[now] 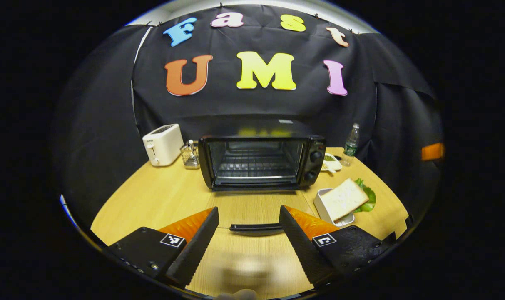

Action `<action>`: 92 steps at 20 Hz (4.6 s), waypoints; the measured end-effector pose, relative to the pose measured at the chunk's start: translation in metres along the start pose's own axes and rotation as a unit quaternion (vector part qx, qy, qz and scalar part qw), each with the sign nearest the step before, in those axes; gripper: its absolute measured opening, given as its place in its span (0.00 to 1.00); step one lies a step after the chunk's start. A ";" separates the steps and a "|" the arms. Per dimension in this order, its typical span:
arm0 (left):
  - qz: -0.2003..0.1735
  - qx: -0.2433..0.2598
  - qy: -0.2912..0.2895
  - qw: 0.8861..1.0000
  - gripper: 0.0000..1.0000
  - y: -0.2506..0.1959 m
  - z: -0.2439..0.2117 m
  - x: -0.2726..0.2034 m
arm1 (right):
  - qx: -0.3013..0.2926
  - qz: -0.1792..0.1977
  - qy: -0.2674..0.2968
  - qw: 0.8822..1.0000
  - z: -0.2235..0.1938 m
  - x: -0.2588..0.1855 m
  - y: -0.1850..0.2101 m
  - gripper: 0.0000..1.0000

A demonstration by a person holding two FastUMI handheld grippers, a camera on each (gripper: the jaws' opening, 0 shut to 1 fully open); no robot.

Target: Open the electric oven with the left hand, put the food in, and close the electric oven.

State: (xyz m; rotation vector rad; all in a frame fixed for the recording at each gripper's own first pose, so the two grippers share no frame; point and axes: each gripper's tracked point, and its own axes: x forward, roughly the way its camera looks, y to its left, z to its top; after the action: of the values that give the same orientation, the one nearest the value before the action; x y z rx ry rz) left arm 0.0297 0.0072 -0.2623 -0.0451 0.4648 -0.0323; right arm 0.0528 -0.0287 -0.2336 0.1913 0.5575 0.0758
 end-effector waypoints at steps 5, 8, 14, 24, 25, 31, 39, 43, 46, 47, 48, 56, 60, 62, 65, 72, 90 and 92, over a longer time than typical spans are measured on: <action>0.009 -0.002 -0.066 0.998 0.96 -0.010 0.070 -0.036 | 0.037 0.082 0.095 0.991 -0.040 0.071 0.020 0.97; 0.023 0.004 -0.082 0.996 0.95 -0.009 0.095 -0.058 | 0.044 0.124 0.137 0.982 -0.053 0.109 0.036 0.95; 0.046 -0.003 -0.126 0.991 0.95 -0.012 0.138 -0.080 | 0.042 0.167 0.204 0.964 -0.067 0.160 0.050 0.90; 0.096 -0.012 -0.124 0.988 0.96 0.004 0.143 -0.079 | 0.080 0.208 0.255 0.941 -0.067 0.184 0.072 0.46; 0.100 -0.011 -0.126 0.987 0.95 0.005 0.144 -0.078 | 0.082 0.212 0.255 0.940 -0.067 0.183 0.073 0.43; 0.092 -0.007 -0.133 0.987 0.95 0.007 0.143 -0.082 | 0.089 0.210 0.223 0.948 -0.044 0.163 0.087 0.30; 0.012 0.023 -0.135 0.991 0.95 0.011 0.139 -0.084 | 0.164 0.204 0.110 0.959 -0.007 0.113 0.153 0.39; -0.028 0.040 -0.131 0.990 0.95 0.011 0.129 -0.085 | 0.217 0.199 0.066 0.953 -0.019 0.115 0.190 0.39; -0.057 0.056 -0.129 0.988 0.95 0.006 0.119 -0.083 | 0.267 0.201 0.040 0.942 -0.036 0.127 0.219 0.39; -0.063 0.061 -0.127 0.988 0.95 0.005 0.115 -0.083 | 0.285 0.200 0.028 0.937 -0.042 0.134 0.228 0.39; -0.069 0.066 -0.127 0.987 0.95 0.005 0.112 -0.082 | 0.297 0.196 0.021 0.934 -0.047 0.142 0.235 0.39; -0.076 0.078 -0.110 0.988 0.95 0.018 0.078 -0.080 | 0.402 0.160 -0.027 0.901 -0.054 0.207 0.280 0.39; -0.065 0.084 -0.105 0.989 0.95 0.029 0.075 -0.076 | 0.431 0.143 -0.057 0.889 -0.030 0.244 0.300 0.38; -0.062 0.085 -0.106 0.989 0.95 0.032 0.075 -0.074 | 0.446 0.143 -0.067 0.881 -0.020 0.260 0.311 0.39; -0.061 0.088 -0.108 0.988 0.95 0.037 0.076 -0.069 | 0.454 0.137 -0.072 0.878 -0.013 0.283 0.322 0.39; -0.053 0.079 -0.100 0.990 0.95 0.048 0.071 -0.061 | 0.462 0.120 -0.075 0.875 -0.013 0.317 0.335 0.29; -0.053 0.065 -0.106 0.991 0.95 0.038 0.074 -0.051 | 0.190 0.031 -0.080 0.978 -0.005 0.300 0.296 0.99; -0.053 0.058 -0.108 0.991 0.95 0.037 0.078 -0.052 | 0.176 0.039 -0.074 0.981 -0.005 0.285 0.295 1.00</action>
State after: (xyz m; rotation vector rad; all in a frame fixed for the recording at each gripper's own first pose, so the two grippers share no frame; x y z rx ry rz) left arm 0.0192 0.0494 -0.1709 0.0418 0.2431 -0.1564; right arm 0.2856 0.2956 -0.3258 0.5595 0.4122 0.0374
